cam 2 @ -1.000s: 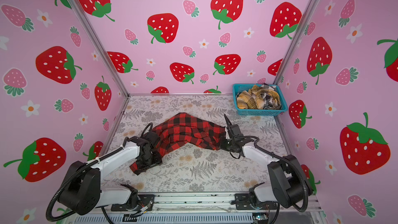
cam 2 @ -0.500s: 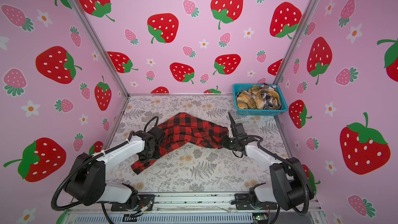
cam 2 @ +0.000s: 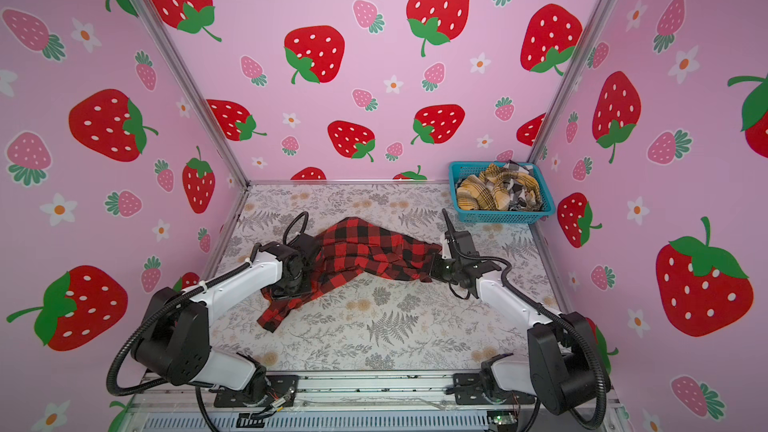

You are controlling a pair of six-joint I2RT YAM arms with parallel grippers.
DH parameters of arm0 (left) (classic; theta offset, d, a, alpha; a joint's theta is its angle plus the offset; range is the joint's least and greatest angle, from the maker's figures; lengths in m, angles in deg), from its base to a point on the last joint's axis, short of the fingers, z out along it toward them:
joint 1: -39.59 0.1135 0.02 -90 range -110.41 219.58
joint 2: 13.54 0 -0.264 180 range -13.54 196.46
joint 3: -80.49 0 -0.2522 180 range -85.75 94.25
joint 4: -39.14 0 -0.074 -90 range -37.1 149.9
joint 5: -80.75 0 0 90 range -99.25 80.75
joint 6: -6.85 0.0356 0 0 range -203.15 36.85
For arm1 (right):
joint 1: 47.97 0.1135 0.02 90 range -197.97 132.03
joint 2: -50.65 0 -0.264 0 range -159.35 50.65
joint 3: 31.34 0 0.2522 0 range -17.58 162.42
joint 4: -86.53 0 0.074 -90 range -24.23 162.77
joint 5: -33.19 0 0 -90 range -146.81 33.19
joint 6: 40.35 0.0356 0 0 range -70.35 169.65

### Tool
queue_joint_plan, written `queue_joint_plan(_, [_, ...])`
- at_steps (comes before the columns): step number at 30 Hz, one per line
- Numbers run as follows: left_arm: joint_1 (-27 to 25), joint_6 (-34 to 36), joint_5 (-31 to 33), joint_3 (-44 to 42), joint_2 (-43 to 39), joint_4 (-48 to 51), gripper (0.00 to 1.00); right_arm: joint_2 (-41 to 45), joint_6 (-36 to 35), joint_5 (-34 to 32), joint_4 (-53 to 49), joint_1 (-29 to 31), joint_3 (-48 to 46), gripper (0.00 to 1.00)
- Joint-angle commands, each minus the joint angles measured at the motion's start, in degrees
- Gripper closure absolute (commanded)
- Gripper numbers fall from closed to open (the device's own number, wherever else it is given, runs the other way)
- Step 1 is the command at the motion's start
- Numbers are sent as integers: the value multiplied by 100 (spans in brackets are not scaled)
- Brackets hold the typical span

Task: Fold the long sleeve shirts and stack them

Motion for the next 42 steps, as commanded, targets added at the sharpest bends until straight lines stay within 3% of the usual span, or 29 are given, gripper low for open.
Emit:
queue_joint_plan(1, [44,421,780,1329,-559,289,100,237,-135,59,-230,-38,250,90])
queue_joint_plan(6, [238,1429,1211,3743,361,-24,100,295,-330,148,-341,-47,568,90])
queue_joint_plan(11, [472,1810,494,6511,2490,-329,98,56,-296,77,-475,-265,869,88])
queue_joint_plan(13, [624,1678,86,7977,3619,386,58,-48,-283,8,-527,-413,979,74])
queue_joint_plan(14, [717,1501,-90,8775,4108,947,45,-115,-275,14,-526,-493,1028,61])
queue_joint_plan(16, [821,1242,-297,9506,4513,1726,38,-264,-327,108,-551,-611,1148,43])
queue_joint_plan(17, [829,1194,-233,9226,4347,1845,34,-329,-401,165,-568,-627,1212,39])
queue_joint_plan(19, [831,1142,-31,7802,3496,1656,20,-383,-510,243,-569,-627,1240,34])
queue_joint_plan(21, [994,932,-115,5583,2168,1009,13,-340,-563,200,-595,-627,1160,32])
queue_joint_plan(24, [1731,449,-1083,2980,454,470,11,-212,-719,180,-742,-627,979,30])
queue_joint_plan(27, [2501,247,-1981,1126,-729,315,14,-62,-825,115,-767,-585,598,28])
queue_joint_plan(29, [2724,114,-2442,149,-1323,262,16,-89,-948,49,-801,-500,391,28])
queue_joint_plan(35, [2823,-485,-2615,-1274,-2050,-3,10,-112,-766,-53,-463,102,-180,24])
queue_joint_plan(42, [3241,-524,-3438,-1427,-1628,-774,10,-238,-485,66,295,324,-560,25])
